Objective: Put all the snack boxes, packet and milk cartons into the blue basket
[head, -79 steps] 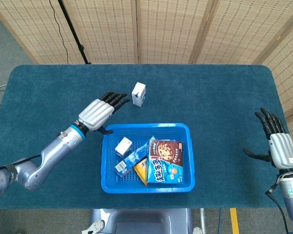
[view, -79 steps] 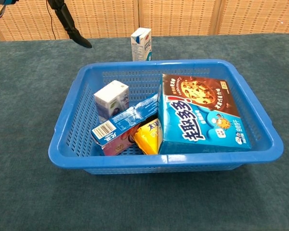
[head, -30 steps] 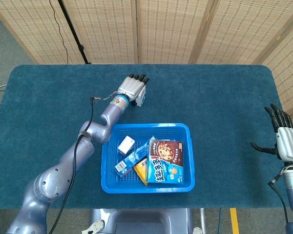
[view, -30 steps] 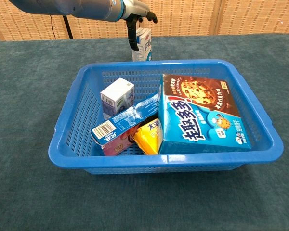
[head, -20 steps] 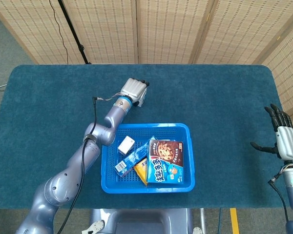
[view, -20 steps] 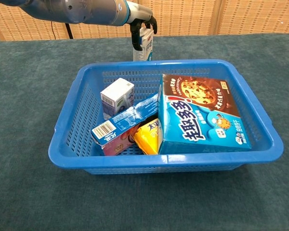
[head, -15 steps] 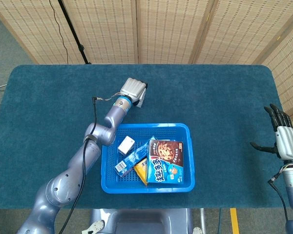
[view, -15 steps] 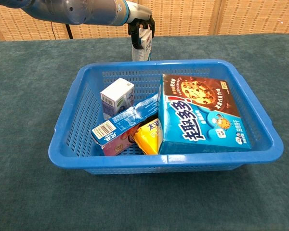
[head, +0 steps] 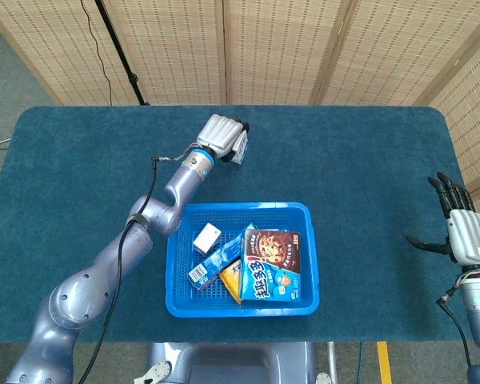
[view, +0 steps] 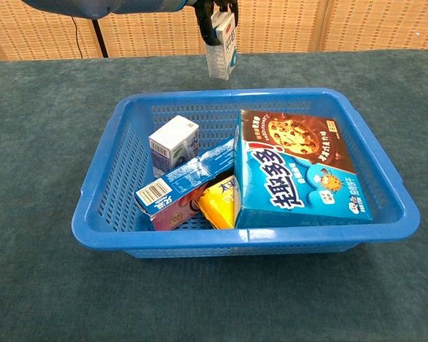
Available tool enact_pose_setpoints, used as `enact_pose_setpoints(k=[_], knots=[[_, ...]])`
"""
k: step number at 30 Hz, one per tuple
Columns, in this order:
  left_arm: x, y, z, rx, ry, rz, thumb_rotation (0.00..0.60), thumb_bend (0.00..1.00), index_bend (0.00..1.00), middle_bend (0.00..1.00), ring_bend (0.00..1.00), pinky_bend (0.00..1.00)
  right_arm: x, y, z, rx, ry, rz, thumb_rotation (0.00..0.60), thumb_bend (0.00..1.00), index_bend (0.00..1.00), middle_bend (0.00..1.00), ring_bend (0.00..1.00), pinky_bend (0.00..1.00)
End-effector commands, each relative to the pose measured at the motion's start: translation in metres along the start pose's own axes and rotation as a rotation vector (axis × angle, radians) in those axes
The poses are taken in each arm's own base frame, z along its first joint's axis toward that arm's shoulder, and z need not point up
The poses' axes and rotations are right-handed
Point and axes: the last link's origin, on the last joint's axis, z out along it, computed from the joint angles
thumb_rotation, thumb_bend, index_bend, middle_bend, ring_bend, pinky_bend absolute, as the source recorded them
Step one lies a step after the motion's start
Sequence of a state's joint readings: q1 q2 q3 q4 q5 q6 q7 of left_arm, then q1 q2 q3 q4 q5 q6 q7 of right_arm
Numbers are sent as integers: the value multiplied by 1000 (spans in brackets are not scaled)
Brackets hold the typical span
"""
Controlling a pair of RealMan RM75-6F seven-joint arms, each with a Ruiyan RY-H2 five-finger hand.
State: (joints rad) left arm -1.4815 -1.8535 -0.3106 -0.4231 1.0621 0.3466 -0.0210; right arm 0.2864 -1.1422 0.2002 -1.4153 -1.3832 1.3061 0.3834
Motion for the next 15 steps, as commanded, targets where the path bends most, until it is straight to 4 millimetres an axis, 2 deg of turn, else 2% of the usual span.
enact_pose_setpoints(k=[1,3,6,11,15], knots=[[33,-15,-35,-121,109,-61,600,418,358,408,411,321,0,-2,-2,13,-3,1,600,0,0,0,0,0],[39,-19,-56,-168,114,-65,600,418,358,408,411,321,0,-4,-3,21,-5,3,600,0,0,0,0,0],[43,-23,-98,-236,114,-70,600,417,358,408,411,322,-1,-7,-5,34,-9,3,600,0,0,0,0,0],[44,-31,-157,-288,126,-75,600,416,358,408,411,322,-2,-9,-7,46,-13,3,600,0,0,0,0,0],[43,-40,-186,-303,136,-70,600,415,358,408,411,321,-2,-10,-7,48,-15,2,600,0,0,0,0,0]])
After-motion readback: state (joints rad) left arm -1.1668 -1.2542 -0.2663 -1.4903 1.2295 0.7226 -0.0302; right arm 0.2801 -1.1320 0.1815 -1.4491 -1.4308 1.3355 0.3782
